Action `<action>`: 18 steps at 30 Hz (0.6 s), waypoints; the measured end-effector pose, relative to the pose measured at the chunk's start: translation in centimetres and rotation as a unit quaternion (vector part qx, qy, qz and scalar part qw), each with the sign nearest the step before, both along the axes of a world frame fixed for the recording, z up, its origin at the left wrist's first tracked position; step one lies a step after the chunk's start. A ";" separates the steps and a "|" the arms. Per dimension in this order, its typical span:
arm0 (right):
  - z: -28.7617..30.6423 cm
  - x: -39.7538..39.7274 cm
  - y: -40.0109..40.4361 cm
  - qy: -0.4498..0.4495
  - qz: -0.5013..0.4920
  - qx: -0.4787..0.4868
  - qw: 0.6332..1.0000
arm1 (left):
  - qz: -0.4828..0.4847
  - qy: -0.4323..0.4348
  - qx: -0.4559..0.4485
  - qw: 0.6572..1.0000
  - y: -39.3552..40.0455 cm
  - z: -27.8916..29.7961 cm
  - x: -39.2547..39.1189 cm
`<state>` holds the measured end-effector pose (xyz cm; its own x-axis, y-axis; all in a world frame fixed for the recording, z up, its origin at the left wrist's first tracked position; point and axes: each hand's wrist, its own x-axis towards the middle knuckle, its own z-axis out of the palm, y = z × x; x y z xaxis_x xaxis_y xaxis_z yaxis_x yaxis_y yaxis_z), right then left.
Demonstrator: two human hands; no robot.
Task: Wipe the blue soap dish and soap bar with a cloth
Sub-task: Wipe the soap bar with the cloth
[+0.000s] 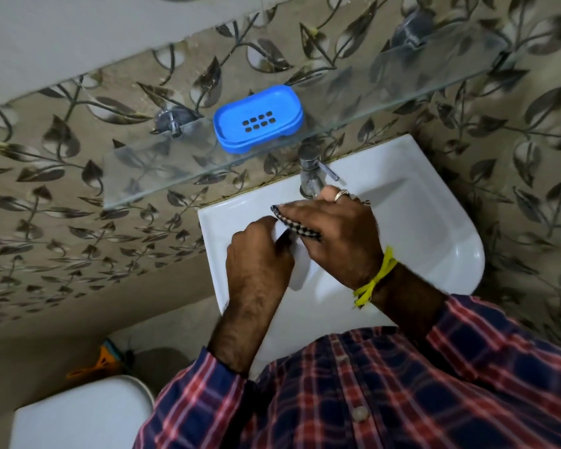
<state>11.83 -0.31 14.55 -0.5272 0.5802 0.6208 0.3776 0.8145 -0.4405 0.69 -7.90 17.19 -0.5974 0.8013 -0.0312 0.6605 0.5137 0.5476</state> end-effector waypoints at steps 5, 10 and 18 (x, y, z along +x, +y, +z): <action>-0.5 0.6 0.2 -0.010 -0.078 -0.082 0.994 | 0.055 -0.076 0.125 0.988 -0.6 0.6 0.5; -0.4 0.0 0.0 0.001 -0.033 -0.015 0.999 | 0.022 0.018 0.065 0.997 -0.2 1.0 -0.1; -0.7 1.1 1.0 0.023 -0.119 -0.176 0.977 | 0.090 -0.040 0.251 0.963 -0.9 -0.5 0.3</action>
<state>12.94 0.70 13.85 -0.3283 0.8646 0.3804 0.5103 0.5013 -0.6988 0.97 -8.77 16.74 -0.7398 0.6111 0.2814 0.5311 0.2737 0.8019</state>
